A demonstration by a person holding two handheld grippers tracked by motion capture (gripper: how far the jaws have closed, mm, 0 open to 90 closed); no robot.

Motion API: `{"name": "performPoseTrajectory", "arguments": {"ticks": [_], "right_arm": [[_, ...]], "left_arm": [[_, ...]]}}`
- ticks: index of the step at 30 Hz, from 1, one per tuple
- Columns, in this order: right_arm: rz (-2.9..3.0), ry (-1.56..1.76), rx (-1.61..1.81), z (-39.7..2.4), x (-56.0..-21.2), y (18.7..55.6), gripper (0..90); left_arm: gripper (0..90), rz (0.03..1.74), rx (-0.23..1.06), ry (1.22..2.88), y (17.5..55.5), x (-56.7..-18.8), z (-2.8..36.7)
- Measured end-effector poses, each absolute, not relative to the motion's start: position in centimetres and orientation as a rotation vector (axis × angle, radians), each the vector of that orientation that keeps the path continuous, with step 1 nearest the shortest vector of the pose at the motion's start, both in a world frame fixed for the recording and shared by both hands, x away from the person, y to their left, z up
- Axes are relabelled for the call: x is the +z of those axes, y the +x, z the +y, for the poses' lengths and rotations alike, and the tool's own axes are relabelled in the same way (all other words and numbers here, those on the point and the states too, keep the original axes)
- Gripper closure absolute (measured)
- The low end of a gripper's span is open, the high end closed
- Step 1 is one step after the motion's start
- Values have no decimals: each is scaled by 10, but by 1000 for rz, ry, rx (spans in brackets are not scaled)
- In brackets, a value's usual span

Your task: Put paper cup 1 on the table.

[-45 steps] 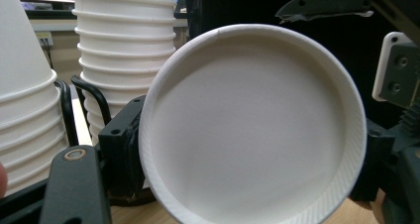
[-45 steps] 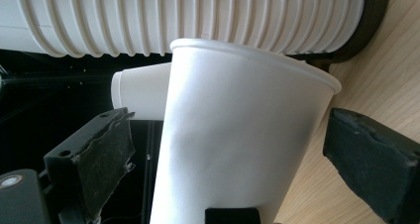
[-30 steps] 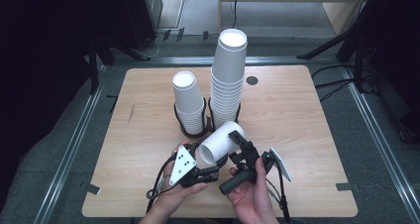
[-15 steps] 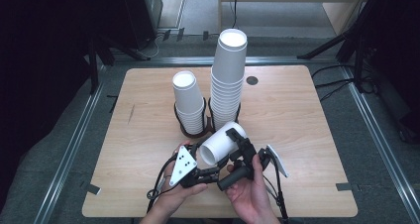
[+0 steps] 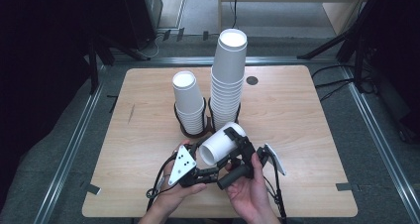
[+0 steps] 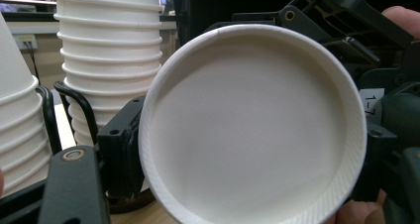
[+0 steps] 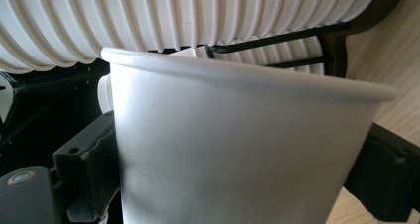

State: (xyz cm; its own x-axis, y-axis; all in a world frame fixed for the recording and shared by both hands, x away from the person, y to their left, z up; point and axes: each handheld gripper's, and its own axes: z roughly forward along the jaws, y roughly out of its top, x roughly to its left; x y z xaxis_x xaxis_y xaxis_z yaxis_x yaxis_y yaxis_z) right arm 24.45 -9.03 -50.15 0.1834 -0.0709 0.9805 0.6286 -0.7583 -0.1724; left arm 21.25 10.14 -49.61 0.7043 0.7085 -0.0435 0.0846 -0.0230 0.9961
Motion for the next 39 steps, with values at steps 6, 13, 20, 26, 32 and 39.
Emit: {"name": "performPoseTrajectory", "arguments": {"ticks": [6, 13, 20, 26, 32, 39], "right_arm": [[-509, -1914, -1632, -90, -501, 243, 107], [-512, -1916, -1637, -89, -500, 242, 115], [-509, -1912, -1640, -90, -500, 242, 117], [-491, -1923, -1643, -92, -501, 244, 117], [-498, -1921, -1638, -94, -501, 245, 117], [-505, -1914, -1636, -95, -500, 245, 117]], "left_arm": [[209, 673, 556, 1537, 213, -497, 102], [203, 688, 546, 1548, 212, -493, 104], [130, 709, 501, 1540, 213, -491, 107], [0, 741, 497, 1587, 213, -492, 104], [0, 743, 514, 1592, 213, -492, 104], [0, 743, 520, 1589, 213, -491, 105]]}}
